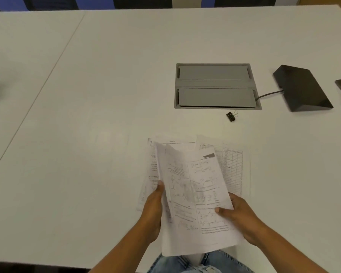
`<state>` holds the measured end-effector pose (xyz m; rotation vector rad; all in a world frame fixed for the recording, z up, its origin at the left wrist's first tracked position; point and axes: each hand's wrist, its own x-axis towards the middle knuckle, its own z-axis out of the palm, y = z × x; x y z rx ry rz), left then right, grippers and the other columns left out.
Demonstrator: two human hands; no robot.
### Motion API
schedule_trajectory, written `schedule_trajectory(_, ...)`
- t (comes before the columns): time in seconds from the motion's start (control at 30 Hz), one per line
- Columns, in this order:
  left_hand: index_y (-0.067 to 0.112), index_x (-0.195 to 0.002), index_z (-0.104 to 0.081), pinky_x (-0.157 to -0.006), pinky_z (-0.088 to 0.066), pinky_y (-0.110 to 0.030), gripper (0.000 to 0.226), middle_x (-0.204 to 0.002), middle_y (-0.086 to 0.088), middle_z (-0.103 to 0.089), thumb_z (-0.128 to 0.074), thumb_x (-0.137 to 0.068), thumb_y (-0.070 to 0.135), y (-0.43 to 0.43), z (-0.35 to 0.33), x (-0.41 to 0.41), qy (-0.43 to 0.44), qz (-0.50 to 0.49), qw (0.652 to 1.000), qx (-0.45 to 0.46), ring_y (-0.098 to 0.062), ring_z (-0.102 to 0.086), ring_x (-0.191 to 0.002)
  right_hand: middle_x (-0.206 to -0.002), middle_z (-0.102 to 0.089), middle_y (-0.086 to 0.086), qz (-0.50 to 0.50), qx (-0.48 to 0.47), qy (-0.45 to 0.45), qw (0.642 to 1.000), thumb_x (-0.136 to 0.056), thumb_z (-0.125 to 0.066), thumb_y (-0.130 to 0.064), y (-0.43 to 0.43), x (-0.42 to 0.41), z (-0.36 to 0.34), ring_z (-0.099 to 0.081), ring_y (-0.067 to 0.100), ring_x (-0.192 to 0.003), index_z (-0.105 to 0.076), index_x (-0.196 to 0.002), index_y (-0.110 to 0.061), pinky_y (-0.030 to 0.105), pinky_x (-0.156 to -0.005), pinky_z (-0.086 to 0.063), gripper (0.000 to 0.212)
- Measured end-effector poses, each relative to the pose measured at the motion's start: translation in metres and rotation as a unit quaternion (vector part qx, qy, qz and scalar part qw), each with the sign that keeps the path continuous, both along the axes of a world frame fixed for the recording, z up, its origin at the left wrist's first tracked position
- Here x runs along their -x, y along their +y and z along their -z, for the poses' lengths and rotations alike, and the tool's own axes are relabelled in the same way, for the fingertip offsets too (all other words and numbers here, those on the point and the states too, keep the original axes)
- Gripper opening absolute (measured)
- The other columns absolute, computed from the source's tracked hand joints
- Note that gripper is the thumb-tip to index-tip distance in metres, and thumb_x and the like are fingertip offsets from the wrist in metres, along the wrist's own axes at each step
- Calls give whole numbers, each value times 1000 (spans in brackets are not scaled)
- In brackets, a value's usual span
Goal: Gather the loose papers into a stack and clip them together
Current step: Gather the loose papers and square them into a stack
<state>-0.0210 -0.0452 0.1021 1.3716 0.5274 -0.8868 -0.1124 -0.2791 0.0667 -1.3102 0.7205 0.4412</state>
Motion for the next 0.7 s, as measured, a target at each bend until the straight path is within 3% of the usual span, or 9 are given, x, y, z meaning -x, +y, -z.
schedule_trajectory(0.1,36,-129,-61,-98,-51,-56,48,-123,0,-72,-55,-89,62,4,4,2,21,8,1000,12,-28,-67,-114,-115,-74,3,-4,20,7,1000,-80,-77,-5,7,3,1,-72,25,-104,-62,-124,-16,52,-92,-55,48)
schedule_trajectory(0.17,28,-130,-60,-93,-55,-54,45,-122,-1,-72,-70,-88,39,5,5,3,-12,35,999,-8,-27,-70,-108,-115,-74,2,-12,33,9,999,-80,-77,-6,6,4,1,-72,25,-103,-61,-124,-17,52,-91,-55,49)
schedule_trajectory(0.23,23,-129,-60,-89,-57,-51,41,-118,-2,-74,-70,-90,19,3,4,3,-34,47,998,-19,-25,-72,-103,-115,-74,1,-25,35,12,999,-79,-78,-8,3,5,-1,-72,25,-103,-61,-124,-19,52,-90,-55,50)
schedule_trajectory(0.3,22,-128,-60,-90,-57,-50,39,-114,-1,-76,-69,-90,14,1,-1,1,-44,51,998,4,-24,-73,-103,-115,-74,0,-29,17,18,999,-76,-81,-14,1,5,-4,-71,23,-104,-61,-125,-19,47,-90,-56,52)
schedule_trajectory(0.4,21,-128,-60,-95,-54,-51,42,-119,-5,-74,-70,-88,15,-2,-16,-3,-55,49,995,67,-27,-70,-109,-120,-72,4,-3,-64,49,997,-76,-81,-30,-1,2,-10,-70,22,-106,-62,-126,-19,36,-85,-57,54)
schedule_trajectory(0.47,19,-129,-59,-95,-54,-54,45,-122,-9,-72,-70,-86,16,-2,-23,-5,-49,43,993,102,-31,-69,-111,-122,-69,14,34,-171,83,981,-88,-68,-33,1,0,-17,-67,30,-109,-66,-123,-16,42,-87,-54,39)
schedule_trajectory(0.6,19,-132,-57,-97,-49,-61,43,-125,-13,-70,-66,-90,14,0,-28,-9,-34,37,992,117,-38,-66,-114,-115,-71,23,93,-266,110,953,-87,-65,-25,7,0,-25,-72,36,-95,-75,-111,-7,47,-80,-57,31)
schedule_trajectory(0.7,25,-133,-56,-93,-52,-60,44,-124,-12,-70,-62,-93,7,3,-29,-15,-45,49,993,96,-38,-67,-111,-124,-67,21,60,-191,36,979,-82,-73,-5,4,-5,-25,-67,38,-109,-62,-129,-8,52,-93,-52,48)
